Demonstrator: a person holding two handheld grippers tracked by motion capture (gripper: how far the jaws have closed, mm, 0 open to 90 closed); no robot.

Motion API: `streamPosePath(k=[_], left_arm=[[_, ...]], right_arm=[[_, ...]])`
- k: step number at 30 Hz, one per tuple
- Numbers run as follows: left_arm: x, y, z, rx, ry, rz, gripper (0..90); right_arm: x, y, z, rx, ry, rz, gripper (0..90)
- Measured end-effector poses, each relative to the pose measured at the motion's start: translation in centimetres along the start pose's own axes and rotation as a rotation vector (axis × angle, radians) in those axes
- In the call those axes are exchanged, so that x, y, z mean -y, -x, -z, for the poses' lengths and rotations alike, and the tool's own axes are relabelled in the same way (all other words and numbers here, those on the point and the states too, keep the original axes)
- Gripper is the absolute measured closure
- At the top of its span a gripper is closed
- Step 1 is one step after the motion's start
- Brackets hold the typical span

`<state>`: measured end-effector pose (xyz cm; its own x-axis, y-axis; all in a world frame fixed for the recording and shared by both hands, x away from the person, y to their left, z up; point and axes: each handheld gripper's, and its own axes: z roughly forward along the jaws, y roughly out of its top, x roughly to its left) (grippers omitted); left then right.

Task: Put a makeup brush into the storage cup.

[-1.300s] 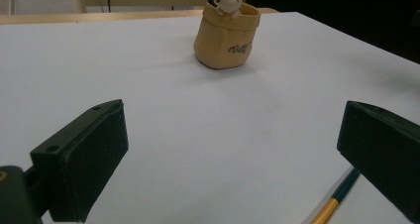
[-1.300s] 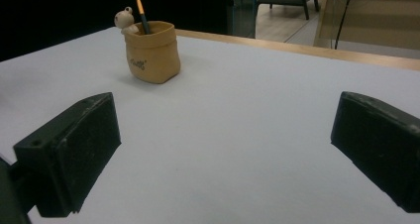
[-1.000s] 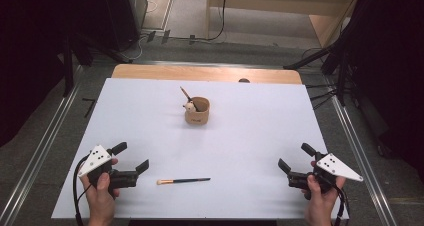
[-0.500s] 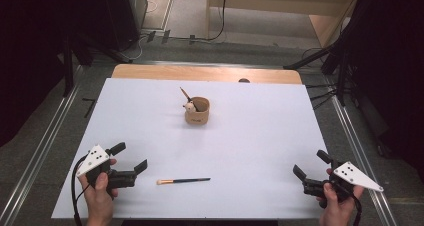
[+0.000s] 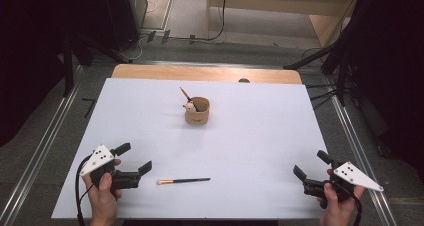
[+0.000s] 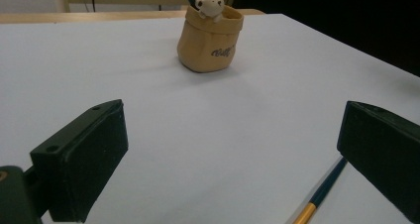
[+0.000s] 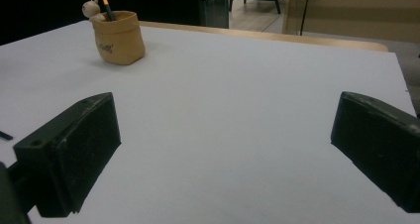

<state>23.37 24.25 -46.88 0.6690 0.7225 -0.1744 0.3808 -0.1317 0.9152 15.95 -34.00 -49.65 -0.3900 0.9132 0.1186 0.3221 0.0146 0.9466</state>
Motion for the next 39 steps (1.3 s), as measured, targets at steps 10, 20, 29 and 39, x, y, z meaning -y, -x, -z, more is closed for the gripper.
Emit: streamPosePath(k=[10,20,29,39], left_arm=[[-2.1,1.6,-1.7,0.069,-0.077,-0.062,0.0],[-3.3,3.1,-4.3,0.161,-0.271,-0.142,0.0],[-2.7,4.1,-6.1,0.167,-0.448,-0.228,0.0],[-2.8,5.3,-7.3,0.186,-0.588,-0.311,1.0]], right_arm=[[0.4,-0.3,-0.2,-0.005,-0.025,0.011,0.0],[0.5,-0.3,-0.4,-0.014,-0.033,0.009,0.0],[0.5,-0.6,-0.5,-0.024,-0.032,0.007,0.0],[0.5,-0.8,-0.6,-0.033,-0.031,0.005,0.0]])
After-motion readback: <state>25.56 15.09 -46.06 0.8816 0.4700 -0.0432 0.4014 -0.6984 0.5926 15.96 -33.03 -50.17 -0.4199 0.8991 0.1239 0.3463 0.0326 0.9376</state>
